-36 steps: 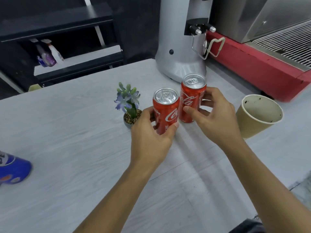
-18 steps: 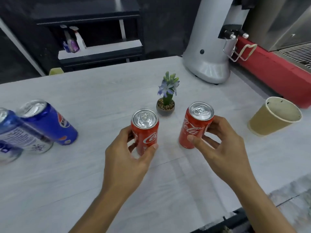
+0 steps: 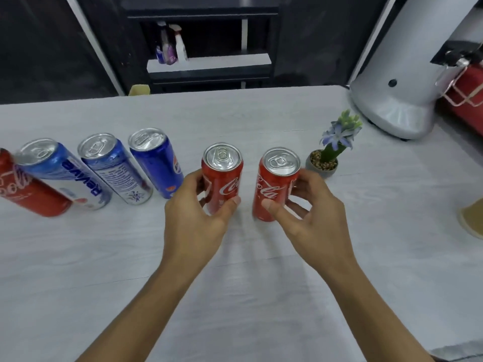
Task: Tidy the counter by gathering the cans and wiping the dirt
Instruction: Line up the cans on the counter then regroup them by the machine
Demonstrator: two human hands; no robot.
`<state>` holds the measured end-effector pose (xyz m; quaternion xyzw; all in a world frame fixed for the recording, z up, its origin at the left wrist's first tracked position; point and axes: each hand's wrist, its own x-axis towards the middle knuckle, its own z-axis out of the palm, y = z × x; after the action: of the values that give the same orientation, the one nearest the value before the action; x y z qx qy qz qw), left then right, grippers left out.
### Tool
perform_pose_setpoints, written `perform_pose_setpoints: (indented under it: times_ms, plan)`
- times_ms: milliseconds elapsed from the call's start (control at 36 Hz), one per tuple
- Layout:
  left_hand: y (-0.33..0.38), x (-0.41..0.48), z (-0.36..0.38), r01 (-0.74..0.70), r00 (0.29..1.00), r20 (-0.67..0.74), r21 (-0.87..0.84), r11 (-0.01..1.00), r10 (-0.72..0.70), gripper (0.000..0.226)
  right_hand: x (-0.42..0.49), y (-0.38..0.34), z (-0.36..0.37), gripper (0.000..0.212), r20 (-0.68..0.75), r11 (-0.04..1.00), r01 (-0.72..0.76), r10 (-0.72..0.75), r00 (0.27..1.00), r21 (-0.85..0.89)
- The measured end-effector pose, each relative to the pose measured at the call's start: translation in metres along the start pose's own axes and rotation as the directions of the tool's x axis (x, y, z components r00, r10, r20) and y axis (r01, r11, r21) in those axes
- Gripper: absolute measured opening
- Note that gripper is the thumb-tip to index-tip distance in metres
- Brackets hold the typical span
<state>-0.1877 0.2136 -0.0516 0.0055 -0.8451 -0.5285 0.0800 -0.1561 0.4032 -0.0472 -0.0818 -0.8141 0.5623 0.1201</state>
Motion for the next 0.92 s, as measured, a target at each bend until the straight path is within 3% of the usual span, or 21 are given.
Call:
perform_pose_setpoints:
  times_ms: [500, 917]
  plan:
    - [0.001, 0.039, 0.022, 0.018, 0.987, -0.159, -0.101, 0.995, -0.034, 0.053, 0.054, -0.014, 0.052, 0.055, -0.083, 0.997, 0.05, -0.046, 0.995, 0.052]
    - [-0.005, 0.046, 0.027, 0.065, 0.984, -0.16, -0.076, 0.995, -0.076, 0.053, 0.06, -0.004, 0.062, 0.055, -0.094, 0.998, 0.038, -0.034, 0.995, 0.041]
